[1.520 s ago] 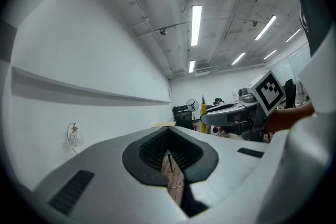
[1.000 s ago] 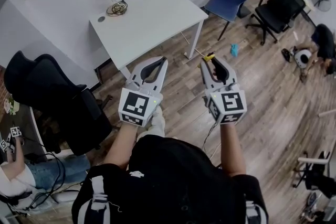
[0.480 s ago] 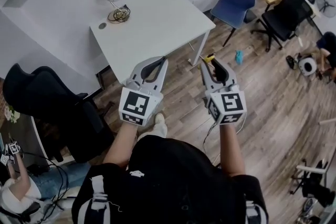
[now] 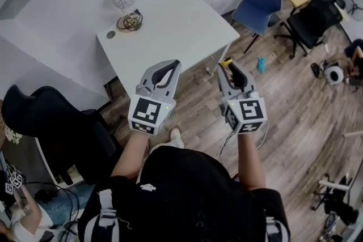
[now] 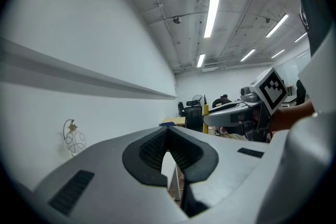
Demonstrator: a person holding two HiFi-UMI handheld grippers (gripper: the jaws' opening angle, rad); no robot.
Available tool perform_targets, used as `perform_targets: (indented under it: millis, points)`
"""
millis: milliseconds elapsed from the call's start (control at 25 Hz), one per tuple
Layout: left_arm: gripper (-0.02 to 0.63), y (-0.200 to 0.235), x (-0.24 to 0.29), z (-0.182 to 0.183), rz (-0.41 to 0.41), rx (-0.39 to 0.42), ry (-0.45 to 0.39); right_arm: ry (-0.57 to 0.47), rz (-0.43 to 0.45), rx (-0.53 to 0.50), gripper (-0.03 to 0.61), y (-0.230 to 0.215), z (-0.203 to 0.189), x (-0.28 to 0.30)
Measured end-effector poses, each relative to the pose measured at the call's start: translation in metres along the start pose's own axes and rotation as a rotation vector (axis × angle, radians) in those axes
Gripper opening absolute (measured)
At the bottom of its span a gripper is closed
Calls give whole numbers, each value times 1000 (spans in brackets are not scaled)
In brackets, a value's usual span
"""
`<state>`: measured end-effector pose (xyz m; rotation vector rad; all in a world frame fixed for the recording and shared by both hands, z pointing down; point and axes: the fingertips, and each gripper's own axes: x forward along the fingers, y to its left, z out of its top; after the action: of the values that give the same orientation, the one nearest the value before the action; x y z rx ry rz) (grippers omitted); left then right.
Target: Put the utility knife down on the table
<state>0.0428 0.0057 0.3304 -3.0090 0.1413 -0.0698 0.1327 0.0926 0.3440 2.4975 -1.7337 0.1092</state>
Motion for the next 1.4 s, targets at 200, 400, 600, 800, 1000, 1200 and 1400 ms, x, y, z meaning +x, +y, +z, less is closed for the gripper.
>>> perform_targets:
  millis: [200, 400, 600, 800, 1000, 1200, 1400]
  points:
    - [15, 29, 18, 0, -11, -7, -4, 4, -14, 0, 137, -2, 7, 30]
    - [15, 45, 28, 1, -31, -10, -4, 15, -27, 0, 137, -3, 10, 47]
    - [14, 66, 34, -5, -21, -22, -17, 27, -32, -1, 137, -1, 4, 65]
    - [14, 71, 36, -9, -28, -34, -13, 40, -31, -3, 137, 2, 2, 73]
    - [14, 77, 39, -13, -28, -38, -11, 43, -28, -4, 137, 2, 1, 80]
    - [14, 86, 46, -16, -10, -39, -7, 40, -12, 2, 137, -2, 0, 92]
    - [14, 95, 60, -18, 15, -27, 3, 30, 20, 7, 137, -13, 1, 114]
